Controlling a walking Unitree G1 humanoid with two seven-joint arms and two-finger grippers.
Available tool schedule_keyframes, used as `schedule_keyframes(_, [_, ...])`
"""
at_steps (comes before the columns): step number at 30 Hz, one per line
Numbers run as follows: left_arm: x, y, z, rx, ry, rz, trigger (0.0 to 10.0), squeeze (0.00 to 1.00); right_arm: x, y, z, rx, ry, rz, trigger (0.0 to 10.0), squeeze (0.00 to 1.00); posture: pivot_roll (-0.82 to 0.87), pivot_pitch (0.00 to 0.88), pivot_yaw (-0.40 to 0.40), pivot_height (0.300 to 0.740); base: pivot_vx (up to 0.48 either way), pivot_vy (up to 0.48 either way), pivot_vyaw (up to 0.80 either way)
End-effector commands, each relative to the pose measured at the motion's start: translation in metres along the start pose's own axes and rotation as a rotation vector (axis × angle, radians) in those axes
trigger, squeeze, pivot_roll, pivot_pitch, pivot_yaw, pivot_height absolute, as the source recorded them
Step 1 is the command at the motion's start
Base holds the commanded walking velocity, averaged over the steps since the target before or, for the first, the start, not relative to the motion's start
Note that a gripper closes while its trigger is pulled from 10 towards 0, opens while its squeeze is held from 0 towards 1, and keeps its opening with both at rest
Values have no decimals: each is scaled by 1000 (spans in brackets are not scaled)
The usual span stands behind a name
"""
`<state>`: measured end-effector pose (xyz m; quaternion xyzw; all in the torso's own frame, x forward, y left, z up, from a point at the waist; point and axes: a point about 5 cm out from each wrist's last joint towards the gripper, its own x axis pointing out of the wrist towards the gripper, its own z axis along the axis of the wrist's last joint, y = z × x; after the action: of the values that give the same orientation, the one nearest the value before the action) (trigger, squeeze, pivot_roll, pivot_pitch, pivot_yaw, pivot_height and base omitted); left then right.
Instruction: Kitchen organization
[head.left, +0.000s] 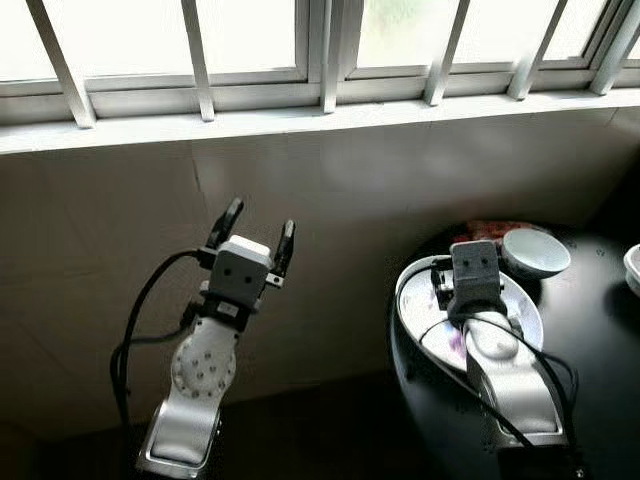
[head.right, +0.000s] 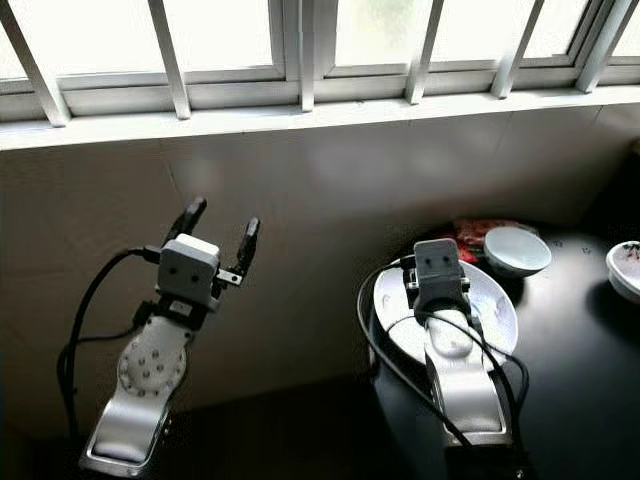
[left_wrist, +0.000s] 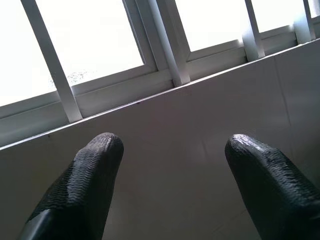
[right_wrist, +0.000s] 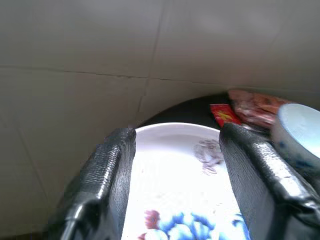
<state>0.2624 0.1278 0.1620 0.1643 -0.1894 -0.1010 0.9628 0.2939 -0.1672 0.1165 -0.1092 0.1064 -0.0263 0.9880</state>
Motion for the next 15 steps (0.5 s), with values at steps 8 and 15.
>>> schedule_keyframes(8, [-1,2,-2,13,18,3,10000,0,-1,24,0,-117,12,273,10000,0,55,0,-67,740,0,0,0])
schedule_keyframes(15, [-2,1,-3,14,24,3,10000,0,1,18,-21,-123,156,233,10000,0,59,0,-71,740,0,0,0])
